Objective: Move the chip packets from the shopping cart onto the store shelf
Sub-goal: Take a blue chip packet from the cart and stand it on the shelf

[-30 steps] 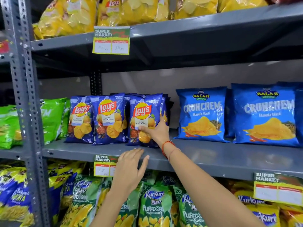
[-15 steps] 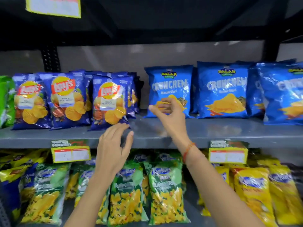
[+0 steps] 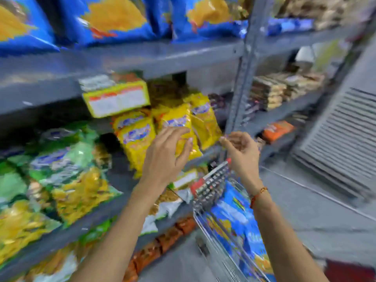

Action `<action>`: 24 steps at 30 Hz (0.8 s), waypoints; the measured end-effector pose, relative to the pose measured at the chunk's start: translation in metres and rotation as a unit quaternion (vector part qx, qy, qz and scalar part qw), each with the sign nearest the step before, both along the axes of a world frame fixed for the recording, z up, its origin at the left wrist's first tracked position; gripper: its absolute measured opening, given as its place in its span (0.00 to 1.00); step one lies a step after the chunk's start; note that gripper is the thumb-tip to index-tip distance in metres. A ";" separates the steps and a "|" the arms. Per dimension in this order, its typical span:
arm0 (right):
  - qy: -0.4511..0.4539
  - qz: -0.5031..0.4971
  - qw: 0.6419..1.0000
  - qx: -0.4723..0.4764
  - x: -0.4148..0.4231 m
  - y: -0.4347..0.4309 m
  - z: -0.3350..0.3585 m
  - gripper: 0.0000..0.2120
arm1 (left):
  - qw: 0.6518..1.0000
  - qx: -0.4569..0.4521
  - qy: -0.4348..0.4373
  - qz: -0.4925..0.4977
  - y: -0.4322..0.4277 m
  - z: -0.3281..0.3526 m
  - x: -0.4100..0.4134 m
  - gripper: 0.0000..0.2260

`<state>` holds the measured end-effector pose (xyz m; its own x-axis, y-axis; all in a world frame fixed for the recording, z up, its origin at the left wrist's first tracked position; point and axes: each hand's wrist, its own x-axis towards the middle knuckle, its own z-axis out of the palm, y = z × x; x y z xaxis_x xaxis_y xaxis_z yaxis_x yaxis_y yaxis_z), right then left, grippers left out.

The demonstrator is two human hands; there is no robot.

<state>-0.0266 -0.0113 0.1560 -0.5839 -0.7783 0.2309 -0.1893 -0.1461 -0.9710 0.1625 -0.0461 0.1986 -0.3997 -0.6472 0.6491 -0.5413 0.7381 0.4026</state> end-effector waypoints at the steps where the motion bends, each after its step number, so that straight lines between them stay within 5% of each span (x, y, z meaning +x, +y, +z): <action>1: -0.006 -0.022 0.999 0.029 -0.018 0.008 -0.021 0.10 | 0.999 0.025 -0.017 -0.023 -0.002 -0.018 -0.019 0.16; 6: -0.037 -0.078 0.975 0.206 -0.092 0.049 -0.145 0.12 | 0.971 0.200 -0.085 -0.095 -0.005 -0.124 -0.098 0.20; 12: -0.193 -0.100 0.889 0.404 -0.116 0.096 -0.284 0.24 | 0.897 0.387 -0.185 -0.109 -0.010 -0.245 -0.156 0.16; 18: -0.317 -0.066 0.839 0.438 -0.103 0.089 -0.344 0.33 | 0.771 0.532 -0.345 -0.056 -0.051 -0.331 -0.190 0.34; 24: -0.346 -0.090 0.860 0.364 -0.100 0.065 -0.392 0.23 | 0.685 0.607 -0.398 -0.063 -0.084 -0.387 -0.216 0.53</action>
